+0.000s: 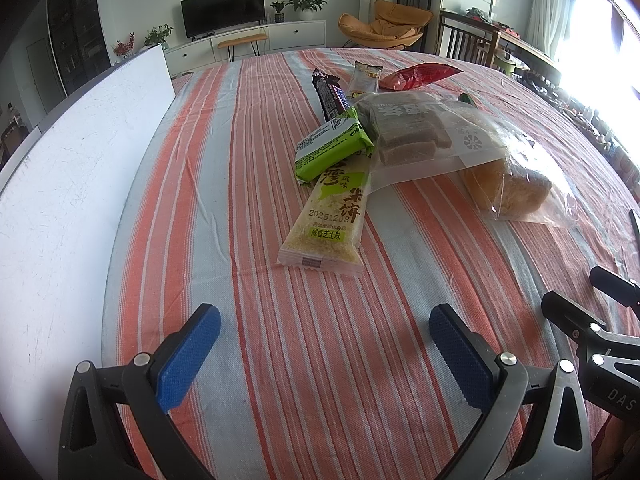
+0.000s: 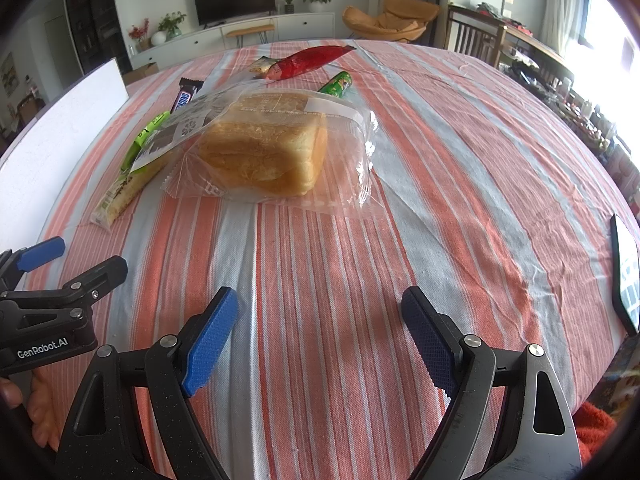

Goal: Organize snacks

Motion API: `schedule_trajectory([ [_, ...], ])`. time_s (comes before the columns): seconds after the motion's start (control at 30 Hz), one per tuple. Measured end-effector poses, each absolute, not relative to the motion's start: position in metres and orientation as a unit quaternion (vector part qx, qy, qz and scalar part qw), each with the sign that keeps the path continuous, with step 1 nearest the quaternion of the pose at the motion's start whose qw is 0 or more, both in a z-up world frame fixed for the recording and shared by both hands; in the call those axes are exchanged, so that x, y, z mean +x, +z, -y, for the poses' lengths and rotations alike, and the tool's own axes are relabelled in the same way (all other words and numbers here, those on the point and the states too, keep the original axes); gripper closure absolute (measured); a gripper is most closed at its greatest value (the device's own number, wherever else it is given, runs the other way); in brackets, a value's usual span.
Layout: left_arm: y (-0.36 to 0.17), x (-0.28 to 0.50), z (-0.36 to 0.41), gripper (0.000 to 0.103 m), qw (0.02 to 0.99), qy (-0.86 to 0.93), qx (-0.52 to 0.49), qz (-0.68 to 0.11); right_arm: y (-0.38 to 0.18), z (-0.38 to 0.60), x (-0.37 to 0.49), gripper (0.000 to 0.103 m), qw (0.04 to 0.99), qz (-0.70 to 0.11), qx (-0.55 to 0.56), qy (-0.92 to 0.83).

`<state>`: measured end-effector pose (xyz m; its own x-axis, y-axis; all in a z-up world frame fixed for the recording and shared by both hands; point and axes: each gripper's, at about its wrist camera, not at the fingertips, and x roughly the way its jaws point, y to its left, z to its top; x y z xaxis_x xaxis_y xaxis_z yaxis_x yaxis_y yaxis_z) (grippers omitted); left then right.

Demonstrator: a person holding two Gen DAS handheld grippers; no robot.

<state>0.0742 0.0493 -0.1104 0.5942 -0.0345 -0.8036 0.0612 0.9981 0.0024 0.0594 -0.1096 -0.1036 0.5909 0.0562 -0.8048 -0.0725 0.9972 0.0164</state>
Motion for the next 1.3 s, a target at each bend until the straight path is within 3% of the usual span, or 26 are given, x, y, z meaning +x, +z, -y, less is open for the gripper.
schedule_trajectory([
  [0.23, -0.089, 0.088, -0.056, 0.000, 0.885, -0.056, -0.007, -0.462, -0.104, 0.110, 0.059, 0.017, 0.892, -0.451, -0.009, 0.036],
  [0.4, -0.075, 0.128, -0.044, 0.001, 0.879, -0.055, 0.041, -0.472, -0.104, 0.109, 0.059, 0.017, 0.892, -0.451, -0.009, 0.036],
  [0.47, -0.078, 0.145, -0.041, 0.006, 0.874, -0.050, 0.054, -0.481, -0.104, 0.109, 0.059, 0.017, 0.892, -0.451, -0.009, 0.036],
  [0.67, -0.092, 0.169, -0.042, 0.039, 0.858, -0.062, 0.036, -0.508, -0.104, 0.109, 0.059, 0.017, 0.892, -0.451, -0.009, 0.036],
  [0.73, -0.089, 0.164, -0.041, 0.070, 0.862, -0.060, 0.042, -0.501, -0.104, 0.109, 0.059, 0.017, 0.892, -0.451, -0.009, 0.036],
  [0.8, -0.088, 0.157, -0.043, 0.074, 0.861, -0.062, 0.034, -0.504, -0.104, 0.109, 0.059, 0.017, 0.892, -0.451, -0.009, 0.036],
  [1.2, -0.078, 0.058, -0.051, 0.074, 0.850, -0.080, 0.023, -0.520, -0.104, 0.109, 0.059, 0.016, 0.892, -0.451, -0.009, 0.036],
  [1.27, -0.081, 0.057, -0.051, 0.064, 0.857, -0.076, 0.029, -0.509, -0.103, 0.109, 0.059, 0.016, 0.892, -0.451, -0.009, 0.036],
  [1.3, -0.083, 0.059, -0.052, 0.046, 0.857, -0.070, 0.031, -0.510, -0.103, 0.109, 0.059, 0.016, 0.892, -0.451, -0.009, 0.036],
])
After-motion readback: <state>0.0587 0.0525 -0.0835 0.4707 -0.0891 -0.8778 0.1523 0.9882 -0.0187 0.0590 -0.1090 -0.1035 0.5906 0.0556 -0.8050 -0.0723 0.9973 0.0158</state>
